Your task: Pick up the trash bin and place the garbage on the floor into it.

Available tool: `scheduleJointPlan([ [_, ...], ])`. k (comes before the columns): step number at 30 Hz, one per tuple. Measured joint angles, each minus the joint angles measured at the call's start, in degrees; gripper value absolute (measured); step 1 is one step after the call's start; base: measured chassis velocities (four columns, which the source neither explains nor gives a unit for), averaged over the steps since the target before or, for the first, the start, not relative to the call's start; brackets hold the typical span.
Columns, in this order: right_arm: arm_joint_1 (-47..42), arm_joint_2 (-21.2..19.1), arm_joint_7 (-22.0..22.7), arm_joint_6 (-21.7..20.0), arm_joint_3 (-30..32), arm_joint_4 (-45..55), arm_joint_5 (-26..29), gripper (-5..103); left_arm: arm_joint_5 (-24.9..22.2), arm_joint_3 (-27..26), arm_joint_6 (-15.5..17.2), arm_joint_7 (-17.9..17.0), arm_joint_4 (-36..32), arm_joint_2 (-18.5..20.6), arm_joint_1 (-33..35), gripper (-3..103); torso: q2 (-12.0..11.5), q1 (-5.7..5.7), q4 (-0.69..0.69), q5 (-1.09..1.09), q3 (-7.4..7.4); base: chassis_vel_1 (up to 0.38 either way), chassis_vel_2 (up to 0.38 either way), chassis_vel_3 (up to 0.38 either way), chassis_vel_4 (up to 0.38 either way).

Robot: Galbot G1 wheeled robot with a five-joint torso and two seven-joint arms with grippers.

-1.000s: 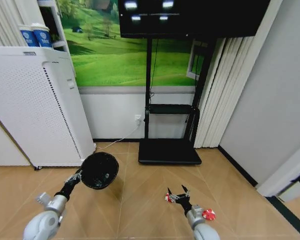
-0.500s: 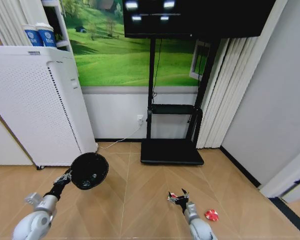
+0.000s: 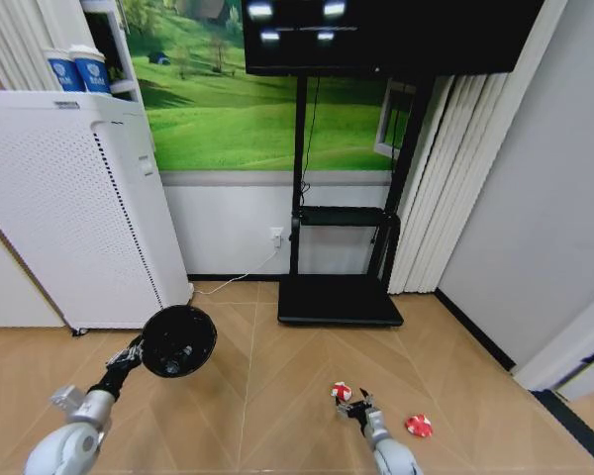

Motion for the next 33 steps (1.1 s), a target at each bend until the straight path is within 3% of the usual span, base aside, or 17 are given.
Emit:
scheduleJointPlan([
  [3, 1.3, 0.7, -0.1, 0.3, -0.6, -2.0, -0.3, 96, -0.4, 0.0, 0.0, -0.1, -0.6, 0.1, 0.2, 6, 0.0, 0.00, 0.00, 0.00, 0.00, 0.000, 0.000, 0.000, 0.000],
  [4, 2.1, 1.3, -0.1, 0.4, -0.7, -2.9, -1.1, 90, -0.8, -0.1, 0.0, -0.1, -1.2, 0.2, 0.5, 6, 0.0, 0.00, 0.00, 0.00, 0.00, 0.000, 0.000, 0.000, 0.000],
  [13, 4.2, 2.7, 1.5, 0.3, -0.1, -6.4, -4.1, 79, -2.0, 0.0, 0.1, -0.6, -3.1, 0.2, 1.5, 6, 0.0, 0.00, -0.01, -0.01, 0.00, 0.000, 0.000, 0.000, 0.000],
  [27, 1.9, 2.5, 1.4, 1.2, 1.5, -3.8, -4.3, 27, -2.1, 1.2, 0.3, -0.9, -2.3, 0.4, 0.5, 6, 0.0, 0.00, 0.00, 0.02, 0.00, 0.000, 0.000, 0.000, 0.000],
  [33, -1.9, 1.5, 1.4, 1.2, 3.1, 2.1, -3.2, 12, -1.8, 1.7, 0.4, -0.9, -2.3, 0.3, 0.2, 6, 0.0, 0.00, -0.02, 0.02, 0.00, 0.000, 0.000, 0.000, 0.000],
])
